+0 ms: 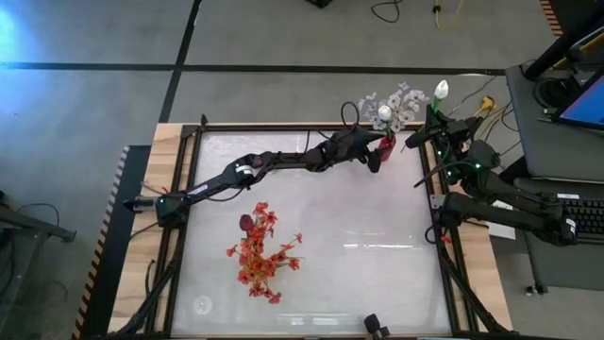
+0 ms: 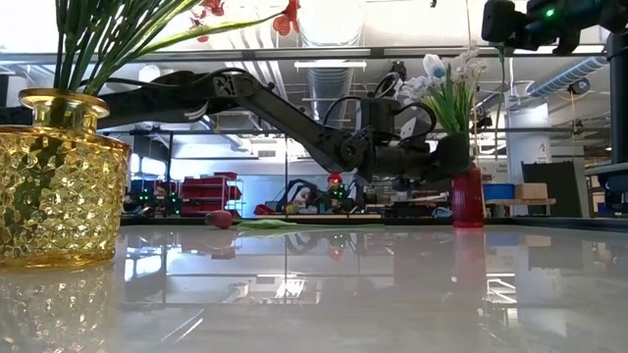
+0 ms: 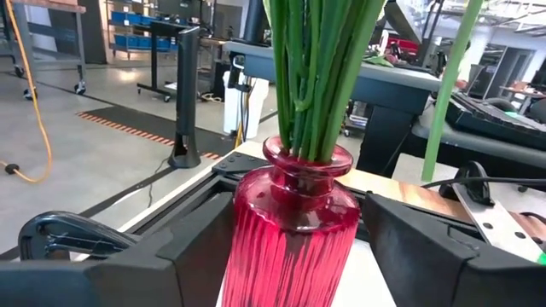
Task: Sort flowers into vase by color
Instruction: Put the white tulip into the red vase
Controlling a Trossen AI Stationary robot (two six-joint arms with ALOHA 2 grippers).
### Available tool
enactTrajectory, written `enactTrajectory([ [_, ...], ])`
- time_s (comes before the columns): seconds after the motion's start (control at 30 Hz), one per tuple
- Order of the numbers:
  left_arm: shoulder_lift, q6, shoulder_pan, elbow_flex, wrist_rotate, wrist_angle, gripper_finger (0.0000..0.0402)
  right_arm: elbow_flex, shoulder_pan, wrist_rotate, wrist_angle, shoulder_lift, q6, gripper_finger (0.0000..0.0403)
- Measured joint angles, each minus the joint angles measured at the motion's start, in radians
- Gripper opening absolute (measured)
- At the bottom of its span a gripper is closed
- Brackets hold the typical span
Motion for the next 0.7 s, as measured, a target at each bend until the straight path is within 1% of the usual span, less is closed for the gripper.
enactTrajectory([
  [0.23, 0.000, 0.000, -0.007, 0.000, 0.020, -0.021, 0.0228, 0.000, 0.000, 0.000, 0.003, 0.000, -0.020, 0.0018],
  [0.5, 0.000, -0.004, -0.023, 0.000, 0.021, -0.035, 0.0224, 0.042, 0.000, -0.032, 0.018, 0.003, -0.029, 0.0018],
  [0.6, 0.000, 0.001, -0.027, 0.000, 0.021, -0.043, 0.0224, 0.029, 0.000, -0.038, 0.087, 0.031, -0.034, 0.0018],
  [0.7, 0.000, 0.002, -0.027, 0.000, 0.020, -0.043, 0.0224, 0.014, -0.002, -0.046, 0.163, 0.083, -0.093, 0.0018],
])
